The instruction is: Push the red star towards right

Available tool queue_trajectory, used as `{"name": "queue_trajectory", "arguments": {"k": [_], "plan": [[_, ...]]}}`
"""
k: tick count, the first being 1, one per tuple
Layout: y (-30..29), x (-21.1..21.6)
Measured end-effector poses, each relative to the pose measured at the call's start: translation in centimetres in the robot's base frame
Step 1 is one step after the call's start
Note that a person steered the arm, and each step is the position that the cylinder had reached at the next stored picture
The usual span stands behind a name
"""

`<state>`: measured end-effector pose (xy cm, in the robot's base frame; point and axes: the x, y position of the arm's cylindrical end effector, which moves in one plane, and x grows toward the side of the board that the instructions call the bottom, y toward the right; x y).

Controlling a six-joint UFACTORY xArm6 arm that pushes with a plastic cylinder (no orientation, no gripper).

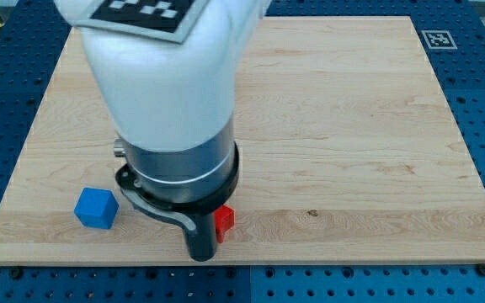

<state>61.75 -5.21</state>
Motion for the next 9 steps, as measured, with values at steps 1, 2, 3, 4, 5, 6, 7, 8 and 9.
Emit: {"name": "queue_trajectory", "arguments": {"k": [1,2,3,4,5,6,7,8,9], "plan": [[-1.9,-0.3],[-6.8,-2.4],[-6.8,-3.0],[-2.4,-2.6],[2.6,-2.3],[3.3,-2.3],[6.5,-2.3],[9.6,-2.3],[9.6,-2.3]]}}
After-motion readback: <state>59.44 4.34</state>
